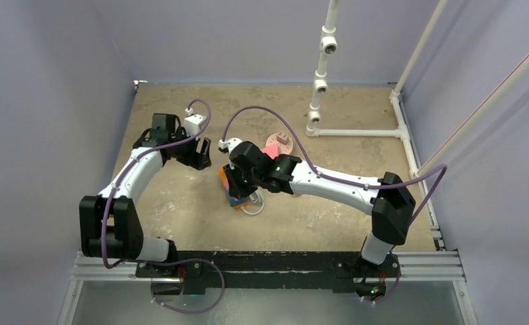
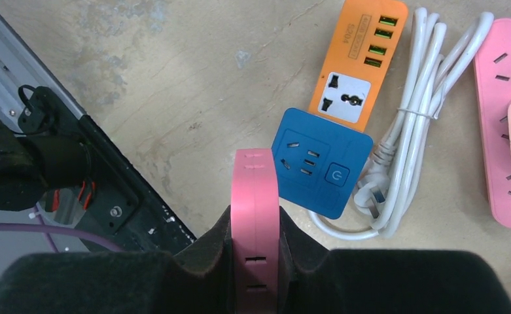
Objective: Insert the plug
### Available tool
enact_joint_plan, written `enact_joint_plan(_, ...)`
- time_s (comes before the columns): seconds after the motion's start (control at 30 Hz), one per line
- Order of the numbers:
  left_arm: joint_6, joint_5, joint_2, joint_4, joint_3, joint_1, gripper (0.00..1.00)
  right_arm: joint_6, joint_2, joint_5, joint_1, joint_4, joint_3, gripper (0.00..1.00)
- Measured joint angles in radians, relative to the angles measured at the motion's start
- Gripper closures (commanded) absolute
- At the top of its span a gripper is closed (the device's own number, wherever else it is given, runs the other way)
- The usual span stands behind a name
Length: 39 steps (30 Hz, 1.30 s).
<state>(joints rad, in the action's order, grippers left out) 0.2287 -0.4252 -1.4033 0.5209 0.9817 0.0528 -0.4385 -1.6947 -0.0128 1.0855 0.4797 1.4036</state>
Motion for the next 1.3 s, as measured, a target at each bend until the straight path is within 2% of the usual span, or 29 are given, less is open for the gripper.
enact_joint_plan(0.17,0.004,-0.003,0.0,-0.003,-0.001,0.0,0.28,-0.007,-0.039,-0.008,0.0,0.003,0.006,1.0)
enact_joint_plan(0.33,0.026,-0.01,-0.001,-0.005,-0.016,0.0,0.37,-0.013,-0.053,-0.031,0.0,0.013,0.007,1.0)
enact_joint_plan(0.5,0.047,-0.016,-0.003,-0.004,-0.023,0.0,0.41,-0.015,-0.053,-0.055,-0.009,0.034,0.034,1.0)
enact_joint_plan(1.3,0.069,-0.04,-0.083,-0.045,-0.046,0.081,0.44,-0.016,-0.087,-0.084,-0.034,0.063,0.068,1.0)
